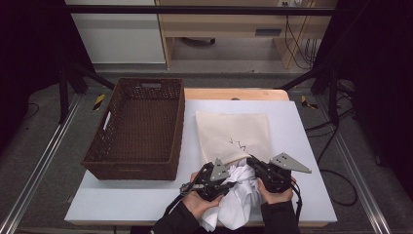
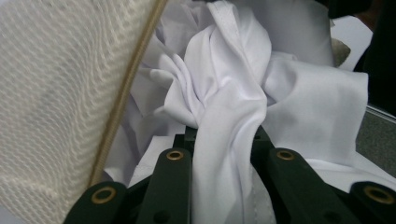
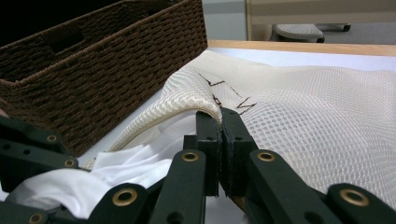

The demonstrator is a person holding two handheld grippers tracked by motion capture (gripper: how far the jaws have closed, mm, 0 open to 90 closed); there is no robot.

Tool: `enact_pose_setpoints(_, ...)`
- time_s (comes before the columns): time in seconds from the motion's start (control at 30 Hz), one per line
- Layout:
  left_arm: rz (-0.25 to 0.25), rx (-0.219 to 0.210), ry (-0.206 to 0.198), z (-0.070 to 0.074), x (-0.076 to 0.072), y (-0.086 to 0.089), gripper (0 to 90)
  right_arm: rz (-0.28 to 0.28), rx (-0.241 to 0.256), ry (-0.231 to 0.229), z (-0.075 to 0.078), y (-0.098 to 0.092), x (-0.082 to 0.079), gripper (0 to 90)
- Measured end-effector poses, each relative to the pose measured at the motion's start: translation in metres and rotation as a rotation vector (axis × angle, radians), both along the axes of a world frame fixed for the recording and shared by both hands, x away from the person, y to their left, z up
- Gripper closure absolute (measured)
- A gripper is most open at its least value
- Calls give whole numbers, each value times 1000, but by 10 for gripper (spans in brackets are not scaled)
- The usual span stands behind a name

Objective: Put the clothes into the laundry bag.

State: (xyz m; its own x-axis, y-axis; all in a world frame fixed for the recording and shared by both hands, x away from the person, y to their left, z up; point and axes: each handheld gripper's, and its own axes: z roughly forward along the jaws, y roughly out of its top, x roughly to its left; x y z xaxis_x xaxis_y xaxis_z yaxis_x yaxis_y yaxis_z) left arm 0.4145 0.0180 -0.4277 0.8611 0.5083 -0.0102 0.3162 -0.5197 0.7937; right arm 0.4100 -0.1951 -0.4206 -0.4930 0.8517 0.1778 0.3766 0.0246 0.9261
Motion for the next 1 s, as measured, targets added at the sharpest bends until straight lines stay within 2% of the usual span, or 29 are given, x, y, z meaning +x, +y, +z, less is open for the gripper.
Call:
enact_pose_setpoints(0.07, 9, 17, -1, 1, 4, -5, 762, -2, -1, 0, 0, 0, 0, 879)
enact_pose_setpoints(0.1, 40, 44, -7, -3, 10, -10, 762, -3, 0, 1, 0, 0, 0, 879)
enact_pose_setpoints(0.13, 40, 44, -7, -3, 10, -10, 761, -3, 0, 1, 0, 0, 0, 879)
enact_pose_setpoints(0.2, 74, 66, -8, -9, 18, -12, 761, -2, 0, 2, 0, 0, 0, 880)
enact_pose_setpoints(0.23, 113, 90, -9, -18, 30, -11, 758, 2, -5, -2, 1, 2, -1, 880)
enact_pose_setpoints(0.27, 113, 90, -9, -18, 30, -11, 756, 2, -5, -2, 1, 2, -1, 880)
enact_pose_setpoints(0.33, 134, 77, -7, -23, 39, -9, 748, 19, -13, -6, 3, 5, -2, 879)
enact_pose_setpoints(0.4, 134, 77, -10, -23, 39, -9, 726, 18, -22, -6, 4, 7, -3, 879)
enact_pose_setpoints(0.47, 123, 67, -28, -21, 36, -8, 704, 13, -29, -9, 4, 7, -3, 879)
enact_pose_setpoints(0.53, 84, 23, -32, -17, 28, -3, 590, 9, -25, -9, 3, 4, -2, 879)
enact_pose_setpoints(0.57, 84, 23, -32, -17, 28, -3, 519, 9, -25, -9, 3, 4, -2, 879)
enact_pose_setpoints(0.6, 60, 5, -24, -14, 24, 0, 447, 4, -19, -4, 2, 3, -1, 878)
enact_pose_setpoints(0.63, 48, -8, -20, -11, 21, 2, 447, 4, -19, -4, 2, 3, -1, 878)
enact_pose_setpoints(0.67, 34, -17, -14, -9, 17, 4, 315, 3, -20, -3, 2, 3, -1, 878)
enact_pose_setpoints(0.7, 10, -20, 1, -5, 12, 8, 276, 4, -21, -2, 2, 2, -1, 878)
enact_pose_setpoints(0.9, 17, -37, -16, -5, -2, 26, 240, 2, -20, 2, 2, 1, -1, 877)
enact_pose_setpoints(0.93, 31, -26, -32, -8, -5, 30, 240, 0, -20, 2, 1, 1, -1, 877)
enact_pose_setpoints(1.0, 50, -26, -34, -19, -8, 34, 287, 3, -21, 4, 1, 1, 0, 877)
